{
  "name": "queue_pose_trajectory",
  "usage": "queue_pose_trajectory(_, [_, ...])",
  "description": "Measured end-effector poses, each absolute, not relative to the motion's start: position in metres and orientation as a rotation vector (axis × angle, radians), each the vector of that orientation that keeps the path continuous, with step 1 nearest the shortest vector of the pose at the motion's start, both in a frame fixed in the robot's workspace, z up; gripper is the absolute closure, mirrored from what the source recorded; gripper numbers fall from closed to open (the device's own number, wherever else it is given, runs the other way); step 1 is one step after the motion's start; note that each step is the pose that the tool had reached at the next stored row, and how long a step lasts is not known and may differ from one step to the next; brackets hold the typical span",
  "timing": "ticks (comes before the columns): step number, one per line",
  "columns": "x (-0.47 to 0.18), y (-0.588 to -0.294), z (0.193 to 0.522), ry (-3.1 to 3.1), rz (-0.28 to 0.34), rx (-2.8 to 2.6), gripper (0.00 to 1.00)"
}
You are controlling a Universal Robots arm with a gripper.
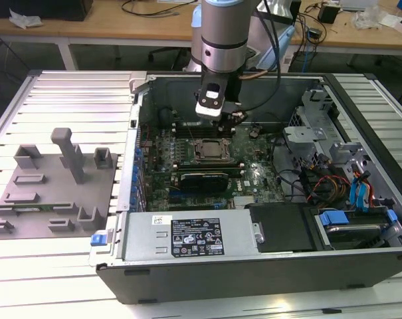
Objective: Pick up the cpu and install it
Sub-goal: 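Close the cpu cover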
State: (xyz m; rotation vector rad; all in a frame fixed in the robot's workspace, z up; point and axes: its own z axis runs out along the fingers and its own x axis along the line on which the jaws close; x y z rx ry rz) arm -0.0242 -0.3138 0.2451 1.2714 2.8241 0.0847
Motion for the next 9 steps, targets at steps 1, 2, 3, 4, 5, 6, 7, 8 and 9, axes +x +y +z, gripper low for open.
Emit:
queue_pose_trajectory(1, [-0.0242,-0.3138,0.2451,2.845,0.086,1.226,0.89])
queue_pose_trajectory(2, [-0.0242,-0.3138,0.2452,2.862,0.087,1.188,0.89])
queue_pose_trajectory(3, [-0.0242,-0.3138,0.2452,2.872,0.087,1.164,0.89])
queue_pose_trajectory(4, [-0.0242,-0.3138,0.2452,2.9,0.089,1.097,0.89])
queue_pose_trajectory(5, [-0.0242,-0.3138,0.2451,2.917,0.089,1.054,0.89])
queue_pose_trajectory(6, [-0.0242,-0.3138,0.2452,2.931,0.09,1.014,0.89])
queue_pose_trajectory(7, [-0.0242,-0.3138,0.2452,2.959,0.092,0.936,0.89])
queue_pose_trajectory(8, [-0.0242,-0.3138,0.2452,2.973,0.092,0.892,0.89])
queue_pose_trajectory(9, [-0.0242,-0.3138,0.2451,2.984,0.093,0.859,0.89])
